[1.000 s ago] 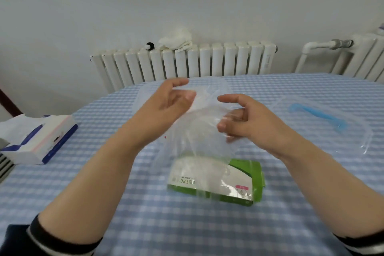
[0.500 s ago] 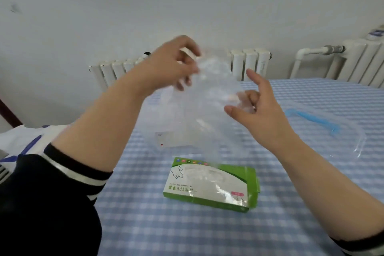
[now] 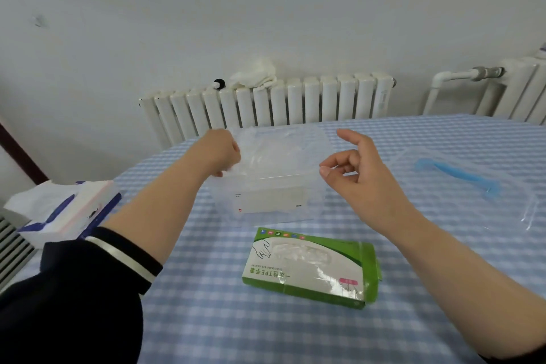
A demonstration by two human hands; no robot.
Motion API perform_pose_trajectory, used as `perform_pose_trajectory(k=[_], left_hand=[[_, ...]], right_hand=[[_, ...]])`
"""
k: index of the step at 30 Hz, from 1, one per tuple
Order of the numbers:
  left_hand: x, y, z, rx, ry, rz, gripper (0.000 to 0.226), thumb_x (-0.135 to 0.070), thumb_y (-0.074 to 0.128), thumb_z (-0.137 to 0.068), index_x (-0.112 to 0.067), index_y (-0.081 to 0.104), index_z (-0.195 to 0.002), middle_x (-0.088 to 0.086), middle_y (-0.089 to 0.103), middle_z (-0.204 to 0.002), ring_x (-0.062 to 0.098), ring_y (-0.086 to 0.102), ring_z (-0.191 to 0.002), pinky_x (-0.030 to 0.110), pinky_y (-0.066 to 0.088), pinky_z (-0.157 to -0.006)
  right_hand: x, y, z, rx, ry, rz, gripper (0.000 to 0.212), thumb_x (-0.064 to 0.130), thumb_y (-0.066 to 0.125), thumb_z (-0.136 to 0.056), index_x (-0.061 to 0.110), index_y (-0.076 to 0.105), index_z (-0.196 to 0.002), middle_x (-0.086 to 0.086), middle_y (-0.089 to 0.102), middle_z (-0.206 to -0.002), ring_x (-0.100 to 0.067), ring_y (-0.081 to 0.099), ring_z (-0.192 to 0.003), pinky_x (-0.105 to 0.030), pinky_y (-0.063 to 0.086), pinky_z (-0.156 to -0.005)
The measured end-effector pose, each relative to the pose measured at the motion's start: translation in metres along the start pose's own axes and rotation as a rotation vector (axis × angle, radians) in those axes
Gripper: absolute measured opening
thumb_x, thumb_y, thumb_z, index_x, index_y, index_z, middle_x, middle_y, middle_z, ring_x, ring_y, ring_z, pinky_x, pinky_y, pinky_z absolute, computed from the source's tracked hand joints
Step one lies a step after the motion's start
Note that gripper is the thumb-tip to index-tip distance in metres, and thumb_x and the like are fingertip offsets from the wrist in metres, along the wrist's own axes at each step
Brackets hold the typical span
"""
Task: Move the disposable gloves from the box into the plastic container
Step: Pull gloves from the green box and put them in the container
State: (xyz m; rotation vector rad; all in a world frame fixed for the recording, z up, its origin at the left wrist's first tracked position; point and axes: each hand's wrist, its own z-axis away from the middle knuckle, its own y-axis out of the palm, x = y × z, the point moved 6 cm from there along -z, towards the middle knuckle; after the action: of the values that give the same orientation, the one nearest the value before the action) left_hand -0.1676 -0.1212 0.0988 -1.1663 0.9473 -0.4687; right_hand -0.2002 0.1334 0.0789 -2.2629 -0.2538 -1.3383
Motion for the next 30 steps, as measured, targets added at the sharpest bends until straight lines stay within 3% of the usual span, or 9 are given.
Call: perform_pose_trajectory(k=[2,3,5,8,10,12,19,25,30], left_hand=[[-0.001,0.006,-0.001,0.035,0.036,-0.232,0.029,-0.022,0.056,-0.096,-0.01,0.049,-0.071,0.013,0.064,-0.086,0.022,0.06,-0.072,0.034,0.052,-0.071],[-0.002,0.008,0.0,0.047,0.041,-0.336,0.031,-0.032,0.058,-0.096,-0.009,0.054,-0.075,0.017,0.063,-0.108,0.021,0.058,-0.079,0.037,0.05,-0.08],[-0.004,0.01,0.002,0.057,0.045,-0.501,0.041,-0.048,0.061,-0.092,-0.008,0.066,-0.104,0.017,0.029,-0.152,0.028,0.05,-0.118,0.042,0.043,-0.097],[-0.018,0.005,0.009,-0.089,0.15,-0.616,0.047,-0.053,0.065,-0.087,-0.016,0.067,-0.116,0.005,-0.007,-0.163,0.034,0.003,-0.147,0.049,0.027,-0.112],[-0.03,-0.001,0.014,-0.207,0.257,-0.654,0.046,-0.052,0.065,-0.086,-0.019,0.066,-0.118,0.007,0.012,-0.159,0.034,0.013,-0.143,0.046,0.029,-0.11],[-0.038,0.0,0.015,-0.139,0.302,-0.654,0.047,-0.047,0.067,-0.087,-0.023,0.06,-0.127,0.005,0.031,-0.147,0.031,0.028,-0.133,0.041,0.037,-0.103],[-0.033,0.044,-0.013,0.46,0.204,-0.661,0.084,-0.027,0.068,-0.091,-0.044,0.013,-0.152,0.004,0.012,-0.159,0.034,0.038,-0.133,0.035,0.049,-0.089],[-0.025,0.078,-0.032,0.664,0.163,-0.546,0.063,-0.023,0.048,-0.1,-0.046,0.019,-0.151,0.001,0.024,-0.155,0.032,0.044,-0.124,0.041,0.055,-0.08],[-0.026,0.075,-0.037,0.61,0.182,-0.362,0.067,-0.012,0.058,-0.096,-0.04,0.03,-0.149,-0.002,0.025,-0.155,0.03,0.038,-0.134,0.042,0.057,-0.085]], right_hand=[[-0.002,0.001,0.0,0.014,0.013,0.003,0.056,0.021,0.065,-0.09,0.033,0.032,-0.135,0.009,0.065,-0.097,0.004,0.056,-0.082,-0.006,0.042,-0.074],[-0.003,0.002,0.0,0.021,0.018,0.005,0.056,0.021,0.065,-0.09,0.034,0.033,-0.133,0.009,0.065,-0.097,0.004,0.057,-0.083,-0.006,0.042,-0.073],[-0.005,0.003,0.0,0.029,0.023,0.009,0.054,0.022,0.065,-0.09,0.035,0.034,-0.132,0.01,0.066,-0.096,0.003,0.057,-0.083,-0.006,0.042,-0.074],[-0.006,0.003,-0.001,0.036,0.025,0.014,0.052,0.022,0.065,-0.09,0.033,0.037,-0.132,0.012,0.066,-0.095,0.001,0.058,-0.085,-0.006,0.041,-0.075],[-0.006,0.002,0.0,0.041,0.03,0.012,0.05,0.022,0.065,-0.091,0.033,0.038,-0.131,0.012,0.066,-0.095,0.0,0.059,-0.087,-0.007,0.042,-0.076],[-0.006,0.002,-0.001,0.045,0.034,0.004,0.047,0.022,0.065,-0.09,0.034,0.04,-0.128,0.012,0.066,-0.096,-0.001,0.06,-0.088,-0.01,0.042,-0.077],[-0.006,0.011,0.004,0.116,0.035,0.028,0.039,0.025,0.065,-0.09,0.036,0.046,-0.122,0.012,0.064,-0.098,-0.002,0.06,-0.088,-0.019,0.046,-0.079],[-0.007,0.015,0.004,0.193,0.073,0.109,0.039,0.034,0.063,-0.09,0.04,0.043,-0.124,0.016,0.062,-0.102,0.002,0.059,-0.089,-0.019,0.048,-0.077],[-0.008,0.02,0.006,0.325,0.059,0.197,0.019,0.032,0.068,-0.087,0.037,0.058,-0.103,0.016,0.066,-0.091,0.002,0.059,-0.085,-0.014,0.046,-0.075]])
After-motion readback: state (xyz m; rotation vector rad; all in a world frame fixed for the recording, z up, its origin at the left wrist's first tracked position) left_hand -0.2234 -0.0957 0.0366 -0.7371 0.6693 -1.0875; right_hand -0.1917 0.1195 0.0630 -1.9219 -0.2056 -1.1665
